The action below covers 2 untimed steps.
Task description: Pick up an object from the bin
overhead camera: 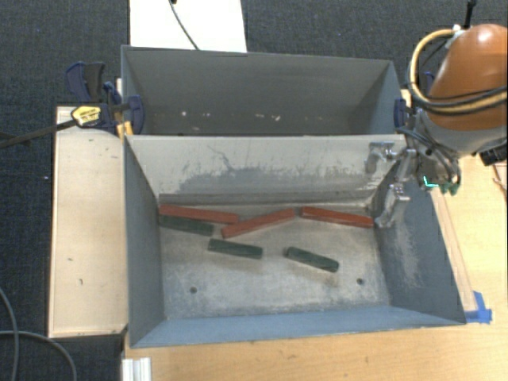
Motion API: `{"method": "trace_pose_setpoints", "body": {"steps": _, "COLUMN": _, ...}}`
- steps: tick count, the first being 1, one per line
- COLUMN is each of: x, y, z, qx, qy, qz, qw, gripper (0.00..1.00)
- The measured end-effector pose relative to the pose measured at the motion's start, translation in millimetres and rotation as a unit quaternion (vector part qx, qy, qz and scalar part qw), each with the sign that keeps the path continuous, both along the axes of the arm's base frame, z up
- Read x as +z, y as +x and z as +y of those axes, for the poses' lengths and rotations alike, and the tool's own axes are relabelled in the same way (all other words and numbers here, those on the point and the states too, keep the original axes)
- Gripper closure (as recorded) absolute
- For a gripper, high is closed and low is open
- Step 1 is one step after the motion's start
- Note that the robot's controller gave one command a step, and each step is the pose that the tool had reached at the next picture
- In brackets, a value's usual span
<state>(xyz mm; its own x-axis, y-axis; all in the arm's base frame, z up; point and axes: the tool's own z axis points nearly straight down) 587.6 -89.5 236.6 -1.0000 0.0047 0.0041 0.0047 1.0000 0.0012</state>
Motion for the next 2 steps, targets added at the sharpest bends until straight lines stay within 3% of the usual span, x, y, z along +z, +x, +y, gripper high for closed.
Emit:
{"method": "trace_pose_setpoints", "body": {"steps": 1, "x": -169, "y": -3.4, "z": 38, "qx": 0.004, "qy": 0.000, "qz": -0.0010, "qw": 1.0000, "gripper": 0.00}}
{"method": "trace_pose_setpoints", "body": {"steps": 2, "x": -62, "y": -21.6, "z": 94, "qx": -0.015, "qy": 0.001, "qz": -0.0075, "qw": 0.9999, "gripper": 0.00}}
